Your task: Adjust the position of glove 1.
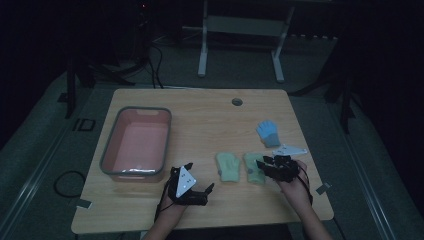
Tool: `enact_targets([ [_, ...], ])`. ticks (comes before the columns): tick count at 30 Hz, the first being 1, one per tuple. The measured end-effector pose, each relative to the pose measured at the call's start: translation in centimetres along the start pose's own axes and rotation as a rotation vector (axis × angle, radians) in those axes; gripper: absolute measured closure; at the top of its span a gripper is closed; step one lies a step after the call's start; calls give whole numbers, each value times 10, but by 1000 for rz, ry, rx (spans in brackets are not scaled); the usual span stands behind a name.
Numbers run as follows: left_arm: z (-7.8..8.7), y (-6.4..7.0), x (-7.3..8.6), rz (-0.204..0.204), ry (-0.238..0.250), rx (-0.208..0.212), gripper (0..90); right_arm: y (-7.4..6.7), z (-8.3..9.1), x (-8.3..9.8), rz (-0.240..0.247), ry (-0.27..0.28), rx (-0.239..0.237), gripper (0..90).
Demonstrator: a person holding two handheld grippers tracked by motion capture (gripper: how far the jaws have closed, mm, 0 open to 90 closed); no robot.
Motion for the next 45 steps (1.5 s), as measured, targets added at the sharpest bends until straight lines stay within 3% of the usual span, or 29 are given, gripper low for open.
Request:
enact_targets([
  [9,0,0,0,4,2,5,19,3,-27,9,-19,-32,50,569],
  [12,0,0,0,4,2,6,19,4,-37,14,-29,-34,54,610],
  [19,0,-1,0,7,3,10,19,1,-38,15,-37,-38,20,780],
  [22,0,-1,0,9,1,9,19,-2,-37,14,-39,-46,45,815],
  [25,0,-1,0,8,0,8,19,-2,-31,12,-72,-44,65,826],
  [28,0,-1,0,8,1,6,19,-3,-23,8,-77,-29,86,828],
  [35,0,-1,0,5,-3,6,19,-8,17,-15,-69,53,92,828],
  [41,0,-1,0,7,-1,4,19,-27,43,-45,-59,126,73,828],
  [45,0,-1,0,10,2,6,19,-48,46,-60,-48,148,38,828],
])
Point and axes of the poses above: each handheld gripper's, and its own axes: z roughly backward along the jaws, x roughly out of its underside, y roughly to its right, the point moved 6 cm from there along -z, roughly forward along the jaws, and after that the axes turned 15 degrees about -y, right-handed, at the moved point
